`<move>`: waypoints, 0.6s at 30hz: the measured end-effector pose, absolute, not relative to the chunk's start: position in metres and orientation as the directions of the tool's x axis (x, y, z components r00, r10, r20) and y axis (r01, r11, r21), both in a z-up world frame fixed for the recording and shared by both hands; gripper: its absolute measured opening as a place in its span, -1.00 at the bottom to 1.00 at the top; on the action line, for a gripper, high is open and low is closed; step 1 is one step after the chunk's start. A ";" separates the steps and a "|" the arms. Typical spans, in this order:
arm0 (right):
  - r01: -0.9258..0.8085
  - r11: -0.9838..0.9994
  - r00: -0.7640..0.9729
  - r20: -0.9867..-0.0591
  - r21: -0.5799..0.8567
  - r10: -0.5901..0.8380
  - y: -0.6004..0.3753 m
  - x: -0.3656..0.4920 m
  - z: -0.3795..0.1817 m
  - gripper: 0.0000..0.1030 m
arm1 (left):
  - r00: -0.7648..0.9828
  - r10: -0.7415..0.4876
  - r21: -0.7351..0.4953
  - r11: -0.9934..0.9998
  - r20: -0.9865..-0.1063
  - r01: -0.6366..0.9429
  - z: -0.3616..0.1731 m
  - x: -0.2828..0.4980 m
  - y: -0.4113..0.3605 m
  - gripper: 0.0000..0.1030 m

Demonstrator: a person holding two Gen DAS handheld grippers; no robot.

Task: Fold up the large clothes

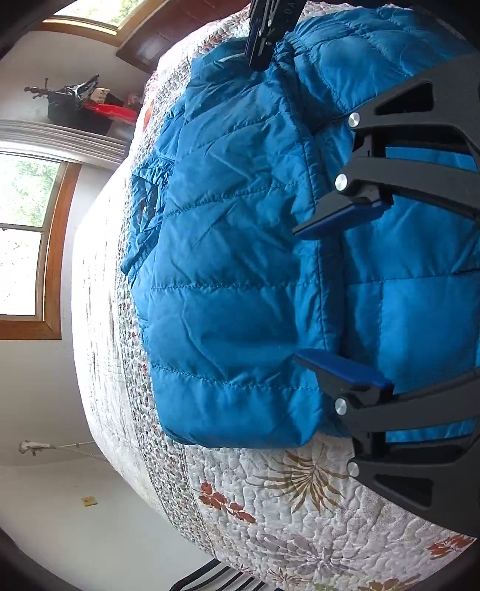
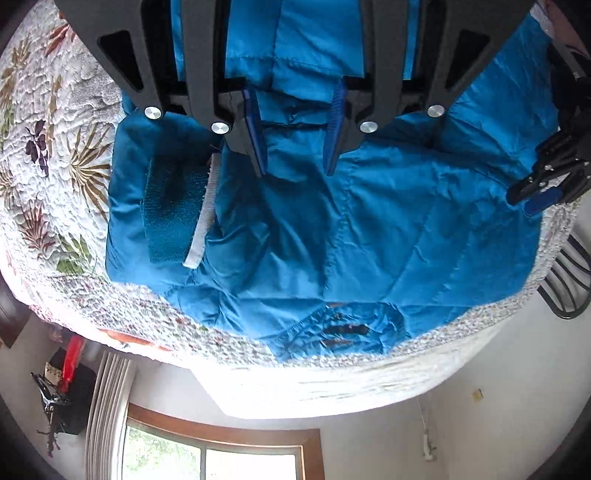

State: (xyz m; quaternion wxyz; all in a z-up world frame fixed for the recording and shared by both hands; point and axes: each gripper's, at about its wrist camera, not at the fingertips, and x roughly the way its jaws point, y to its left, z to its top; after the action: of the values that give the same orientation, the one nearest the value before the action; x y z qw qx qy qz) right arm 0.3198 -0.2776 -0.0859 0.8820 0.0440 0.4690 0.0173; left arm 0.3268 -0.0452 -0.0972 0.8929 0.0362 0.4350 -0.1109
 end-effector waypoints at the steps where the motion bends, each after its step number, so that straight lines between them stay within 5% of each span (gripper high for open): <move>1: -0.003 0.995 0.559 -0.824 0.103 0.088 -0.274 0.319 -0.084 -0.39 | 0.594 -0.174 -0.037 0.971 -0.785 0.235 -0.096 0.325 -0.046 0.21; 9: -0.007 0.990 0.480 -0.868 0.137 0.124 -0.274 0.339 -0.123 -0.39 | 0.557 -0.159 -0.019 0.969 -0.815 0.248 -0.119 0.336 -0.050 0.23; 15: -0.017 0.983 0.539 -0.826 0.184 0.164 -0.282 0.321 -0.097 -0.36 | 0.531 -0.199 -0.077 0.967 -0.824 0.243 -0.103 0.329 -0.039 0.19; 18: -0.057 0.980 0.607 -0.772 0.193 0.188 -0.290 0.284 -0.065 -0.19 | 0.558 -0.186 -0.062 0.970 -0.809 0.235 -0.080 0.306 -0.017 0.51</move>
State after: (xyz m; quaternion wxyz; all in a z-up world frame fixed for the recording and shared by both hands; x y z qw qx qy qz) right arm 0.2843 -0.2902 -0.0645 0.8932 0.0744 0.4381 0.0687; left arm 0.3060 -0.0172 -0.0805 0.8821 0.0266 0.4550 -0.1192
